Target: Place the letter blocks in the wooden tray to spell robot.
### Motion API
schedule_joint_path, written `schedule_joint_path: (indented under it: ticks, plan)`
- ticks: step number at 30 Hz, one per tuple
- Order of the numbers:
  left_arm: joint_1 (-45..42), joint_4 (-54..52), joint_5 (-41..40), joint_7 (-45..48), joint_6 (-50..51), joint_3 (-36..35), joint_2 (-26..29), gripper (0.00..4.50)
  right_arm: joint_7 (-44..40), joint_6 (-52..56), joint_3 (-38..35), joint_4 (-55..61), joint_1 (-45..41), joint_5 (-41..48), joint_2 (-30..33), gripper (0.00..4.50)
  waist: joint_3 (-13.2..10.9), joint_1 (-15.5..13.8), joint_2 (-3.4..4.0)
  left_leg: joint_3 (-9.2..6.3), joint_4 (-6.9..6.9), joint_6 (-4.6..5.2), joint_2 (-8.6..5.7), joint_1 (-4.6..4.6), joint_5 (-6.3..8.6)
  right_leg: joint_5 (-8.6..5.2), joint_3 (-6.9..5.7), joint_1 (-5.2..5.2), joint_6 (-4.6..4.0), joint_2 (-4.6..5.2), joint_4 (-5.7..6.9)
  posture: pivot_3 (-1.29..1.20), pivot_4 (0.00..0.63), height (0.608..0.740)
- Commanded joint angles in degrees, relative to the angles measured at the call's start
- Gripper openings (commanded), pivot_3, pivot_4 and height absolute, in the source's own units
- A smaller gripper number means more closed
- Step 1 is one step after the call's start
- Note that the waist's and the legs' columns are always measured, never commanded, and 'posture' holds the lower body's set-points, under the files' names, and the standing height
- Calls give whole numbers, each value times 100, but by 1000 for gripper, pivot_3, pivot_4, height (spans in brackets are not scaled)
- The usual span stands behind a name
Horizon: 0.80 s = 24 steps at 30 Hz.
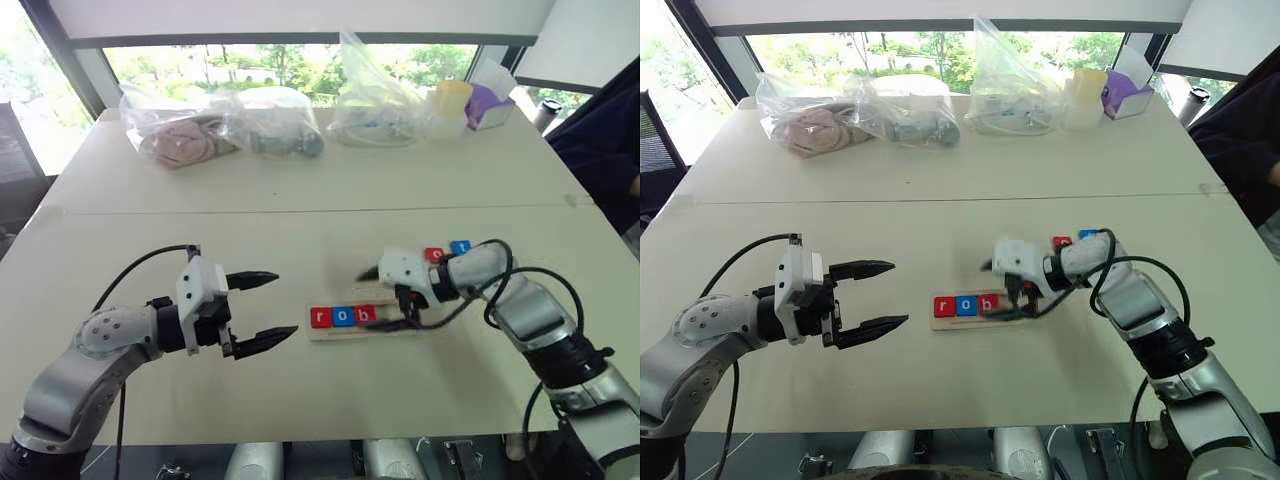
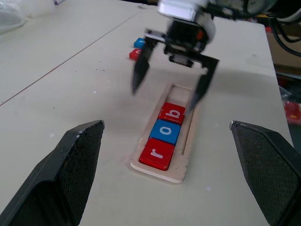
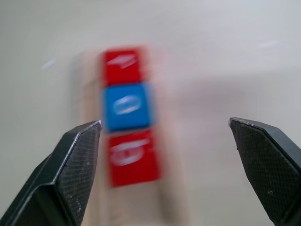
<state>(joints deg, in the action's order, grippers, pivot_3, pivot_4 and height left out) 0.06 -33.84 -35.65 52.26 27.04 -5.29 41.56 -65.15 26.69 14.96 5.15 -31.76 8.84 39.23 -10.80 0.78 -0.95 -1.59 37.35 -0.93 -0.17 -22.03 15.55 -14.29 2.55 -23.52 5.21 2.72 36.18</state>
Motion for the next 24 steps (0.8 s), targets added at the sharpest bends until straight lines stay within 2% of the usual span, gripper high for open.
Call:
schedule_joint_path:
  ticks: [1,5,7,9,16,24]
  plan:
    - [-50,-66,6,-6,-116,6,-25,4500,752,382,-690,-121,-170,40,-46,4427,1,-13,-1,0,-1,0,0,0,0,0,0,0,0,0,0,0,150,740]
    - [-96,-35,39,-22,-125,59,-73,4500,1905,1323,-1112,-194,-42,-252,-96,4427,1,-17,-1,-6,-4,-1,-3,-10,0,0,-3,-4,-1,4,-5,0,150,740]
    - [-126,2,67,-7,-142,107,-108,4500,2835,2158,-1389,-75,113,-554,-272,4427,1,-16,-1,-5,-4,-1,-3,-16,0,0,-3,-10,-1,6,-4,0,150,740]
    - [-168,39,98,5,-157,161,-133,4500,3264,2679,-1607,204,260,-551,-482,4427,2,-13,1,-4,-3,-2,-4,-21,-1,1,-1,-16,-2,8,-1,0,150,740]
    - [-309,172,148,91,-214,282,-160,4500,3988,3516,-1788,629,517,-541,-818,4427,3,21,8,1,-5,-1,-1,-26,-1,3,2,-29,-1,-3,4,0,150,740]
    - [-401,280,175,124,-271,319,-160,4500,4246,4011,-2072,566,490,-253,-1100,4427,4,11,6,1,-3,-1,-2,-27,-1,8,1,-27,8,-5,3,0,150,740]
